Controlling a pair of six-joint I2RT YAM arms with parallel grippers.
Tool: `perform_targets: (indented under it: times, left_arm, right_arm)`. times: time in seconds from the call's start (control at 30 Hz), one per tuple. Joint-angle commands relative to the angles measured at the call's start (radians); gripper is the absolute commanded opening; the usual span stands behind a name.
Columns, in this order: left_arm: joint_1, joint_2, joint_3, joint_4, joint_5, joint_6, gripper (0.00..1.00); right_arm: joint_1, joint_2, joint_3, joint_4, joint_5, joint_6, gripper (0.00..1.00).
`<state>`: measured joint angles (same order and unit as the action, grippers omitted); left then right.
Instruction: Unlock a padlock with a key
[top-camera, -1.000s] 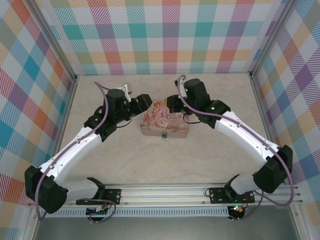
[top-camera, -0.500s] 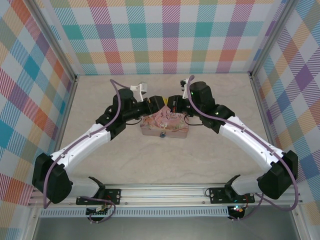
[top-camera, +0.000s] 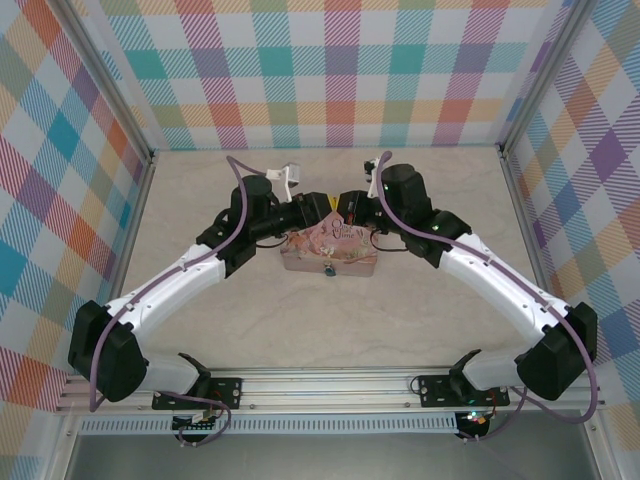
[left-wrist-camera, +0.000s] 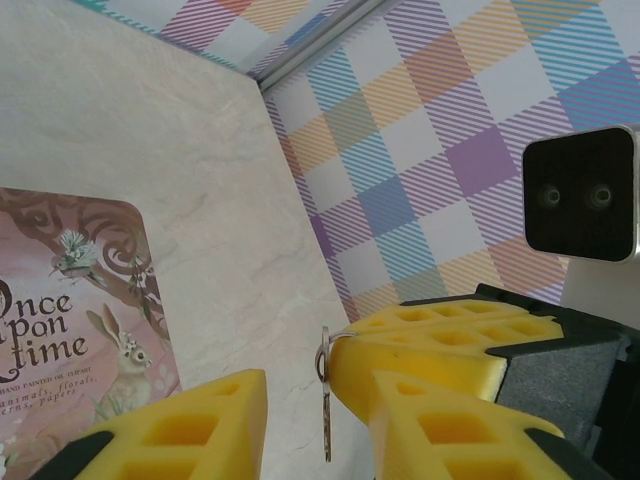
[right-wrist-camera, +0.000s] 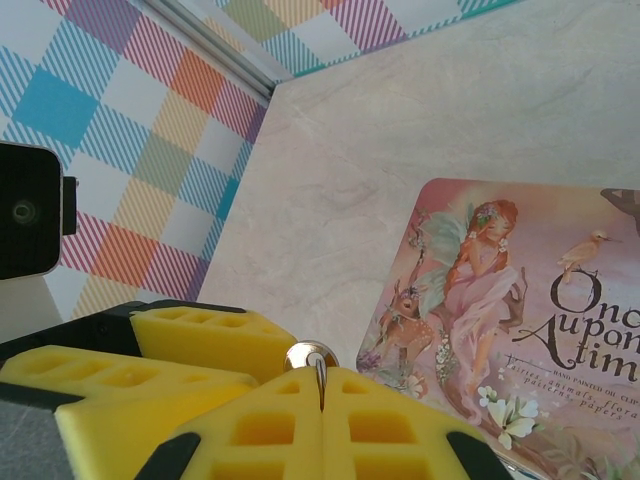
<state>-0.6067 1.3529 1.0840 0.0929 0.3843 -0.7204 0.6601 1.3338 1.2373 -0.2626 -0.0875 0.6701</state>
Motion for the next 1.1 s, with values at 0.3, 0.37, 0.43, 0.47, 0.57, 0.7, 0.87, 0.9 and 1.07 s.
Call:
perform_targets:
  times: [0.3,0.37,0.43,0.47,0.57,0.7,0.87,0.9,1.07]
  left_arm:
    - [-0.018,0.01,0.034,-0.011,0.014,0.027,0.22]
    - [-0.019,0.011,0.036,-0.011,0.019,0.027,0.21]
    - [-0.019,0.009,0.037,-0.011,0.021,0.034,0.17]
    - [-0.019,0.007,0.038,-0.013,0.02,0.036,0.15]
    - [-0.019,0.0,0.042,-0.03,0.018,0.057,0.03]
    - [-0.018,-0.027,0.064,-0.095,-0.024,0.144,0.0]
    - [-0.03,-0.072,0.082,-0.171,-0.065,0.445,0.0]
    - [-0.034,-0.079,0.081,-0.17,-0.058,0.521,0.0]
    - [-0.052,-0.084,0.09,-0.175,-0.046,0.826,0.0]
  right_arm:
    - [0.001,-0.041,-0.01,0.045,-0.007,0.009,0.0]
    - [0.0,-0.038,-0.009,0.046,-0.016,0.012,0.0]
    - [0.001,-0.035,-0.006,0.046,-0.022,0.012,0.0]
    - [0.001,-0.033,-0.006,0.043,-0.024,0.011,0.01]
    - [0.001,-0.033,-0.007,0.04,-0.03,0.01,0.01]
    - [-0.019,-0.053,-0.015,0.026,-0.071,-0.016,0.05]
    - [-0.13,-0.107,-0.054,0.021,-0.299,-0.021,0.26]
    - [-0.159,-0.119,-0.062,0.02,-0.354,-0.018,0.31]
    - [-0.289,-0.16,-0.122,0.071,-0.616,0.079,0.49]
